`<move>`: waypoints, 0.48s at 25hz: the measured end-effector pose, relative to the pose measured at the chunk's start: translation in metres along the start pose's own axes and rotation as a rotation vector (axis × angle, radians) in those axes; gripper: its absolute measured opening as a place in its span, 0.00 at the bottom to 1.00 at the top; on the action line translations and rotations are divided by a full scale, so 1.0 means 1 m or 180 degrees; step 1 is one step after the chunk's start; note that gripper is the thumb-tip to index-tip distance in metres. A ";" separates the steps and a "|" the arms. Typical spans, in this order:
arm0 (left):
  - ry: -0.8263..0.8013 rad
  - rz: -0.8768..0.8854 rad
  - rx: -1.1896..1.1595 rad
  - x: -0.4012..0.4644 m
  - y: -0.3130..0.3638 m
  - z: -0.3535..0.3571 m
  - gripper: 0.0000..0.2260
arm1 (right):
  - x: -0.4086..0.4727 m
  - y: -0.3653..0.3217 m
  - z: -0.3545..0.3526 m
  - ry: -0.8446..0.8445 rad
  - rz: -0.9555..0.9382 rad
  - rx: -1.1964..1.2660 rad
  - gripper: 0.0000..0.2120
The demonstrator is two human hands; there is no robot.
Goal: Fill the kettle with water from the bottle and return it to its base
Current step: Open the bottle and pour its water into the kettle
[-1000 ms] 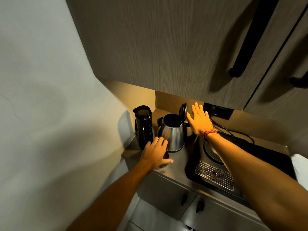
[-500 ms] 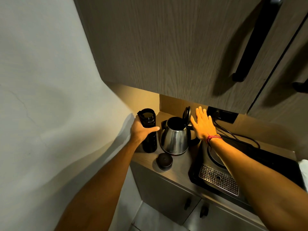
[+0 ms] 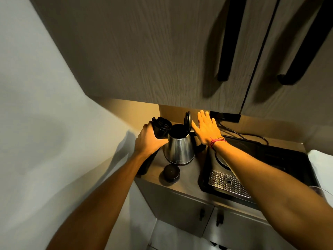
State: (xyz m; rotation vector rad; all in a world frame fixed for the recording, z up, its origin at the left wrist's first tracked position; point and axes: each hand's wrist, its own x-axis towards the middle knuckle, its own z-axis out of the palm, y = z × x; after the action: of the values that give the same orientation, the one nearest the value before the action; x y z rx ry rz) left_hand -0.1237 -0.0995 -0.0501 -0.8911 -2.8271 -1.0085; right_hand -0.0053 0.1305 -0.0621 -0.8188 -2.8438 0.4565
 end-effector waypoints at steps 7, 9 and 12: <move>-0.0454 0.0238 0.1235 0.010 0.019 -0.007 0.39 | -0.005 0.003 0.000 0.0051 -0.0439 -0.0396 0.35; -0.0544 0.0308 0.1519 0.011 0.025 -0.009 0.39 | -0.005 0.002 0.000 0.0062 -0.0390 -0.0341 0.33; -0.0647 0.0335 0.1862 0.016 0.032 -0.012 0.38 | -0.003 0.001 -0.001 0.0061 -0.0205 -0.0166 0.34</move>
State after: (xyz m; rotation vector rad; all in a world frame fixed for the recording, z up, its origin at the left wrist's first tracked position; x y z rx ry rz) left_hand -0.1224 -0.0783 -0.0195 -1.0845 -2.9195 -0.0555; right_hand -0.0018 0.1300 -0.0619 -0.7336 -2.8658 0.3655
